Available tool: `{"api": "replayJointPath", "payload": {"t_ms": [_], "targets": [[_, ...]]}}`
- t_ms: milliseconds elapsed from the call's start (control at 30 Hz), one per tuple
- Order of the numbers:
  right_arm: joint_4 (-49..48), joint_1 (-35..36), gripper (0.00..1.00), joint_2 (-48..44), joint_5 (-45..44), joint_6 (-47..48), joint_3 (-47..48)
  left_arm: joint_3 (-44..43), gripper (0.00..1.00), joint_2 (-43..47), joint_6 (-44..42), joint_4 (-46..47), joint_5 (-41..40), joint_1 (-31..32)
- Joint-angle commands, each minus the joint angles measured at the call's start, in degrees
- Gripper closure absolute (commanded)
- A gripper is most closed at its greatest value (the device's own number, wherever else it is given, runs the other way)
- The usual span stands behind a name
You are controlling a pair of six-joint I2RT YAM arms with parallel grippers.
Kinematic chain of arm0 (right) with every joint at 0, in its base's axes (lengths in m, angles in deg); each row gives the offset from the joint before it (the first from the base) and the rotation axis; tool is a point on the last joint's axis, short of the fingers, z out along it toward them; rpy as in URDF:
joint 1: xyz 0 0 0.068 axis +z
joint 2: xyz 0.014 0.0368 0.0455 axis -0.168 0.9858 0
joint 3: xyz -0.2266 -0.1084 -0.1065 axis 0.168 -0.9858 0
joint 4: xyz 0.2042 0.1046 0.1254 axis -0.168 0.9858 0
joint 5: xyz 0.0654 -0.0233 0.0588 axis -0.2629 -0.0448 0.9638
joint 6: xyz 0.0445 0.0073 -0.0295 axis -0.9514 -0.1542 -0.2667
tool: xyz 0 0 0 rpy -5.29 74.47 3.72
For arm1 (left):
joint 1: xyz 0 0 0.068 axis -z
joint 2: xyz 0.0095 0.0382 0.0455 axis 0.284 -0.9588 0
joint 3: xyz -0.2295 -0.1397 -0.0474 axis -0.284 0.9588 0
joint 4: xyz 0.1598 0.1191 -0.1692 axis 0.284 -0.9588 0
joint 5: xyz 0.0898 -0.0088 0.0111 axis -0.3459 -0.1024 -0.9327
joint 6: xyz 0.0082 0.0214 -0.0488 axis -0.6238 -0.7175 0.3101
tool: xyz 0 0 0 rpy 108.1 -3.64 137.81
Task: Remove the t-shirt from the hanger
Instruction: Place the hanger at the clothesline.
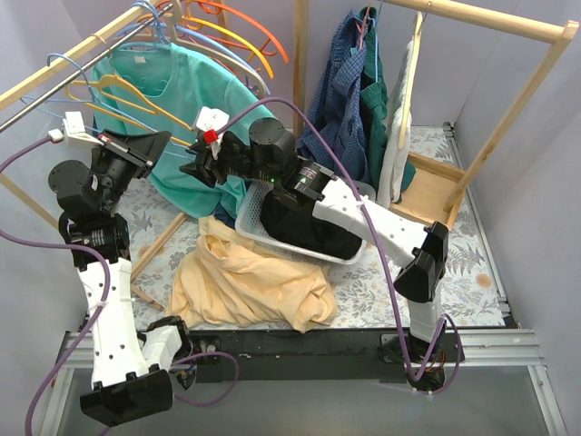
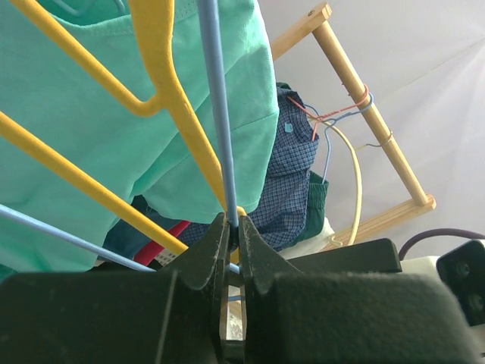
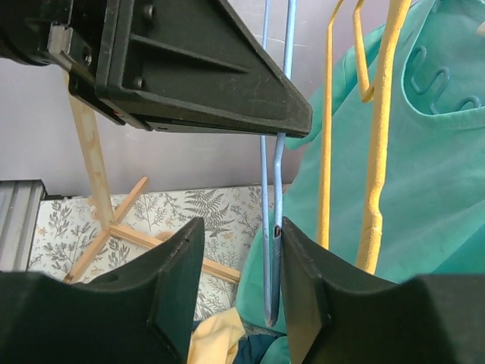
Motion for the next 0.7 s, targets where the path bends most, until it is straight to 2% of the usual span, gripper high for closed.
{"api": "replayJointPath", "payload": {"t_ms": [0, 400, 667], "targets": [[-4.75, 0.88, 0.47, -4.37, 0.63, 0.44, -1.6, -3.36, 1.0, -1.05, -1.97, 0.66, -0.69, 0.21], [-9.93, 0.88, 0.37, -17.19, -5.86, 3.42, -17.5, -3.36, 1.0, -1.76, -1.45, 1.01, -1.31, -0.05], [-12.92, 0.8, 0.32, -29.31, -17.03, 7.65, -29.98, -5.2, 1.0, -3.78, -0.48, 2.06, -0.34, -0.4]]}}
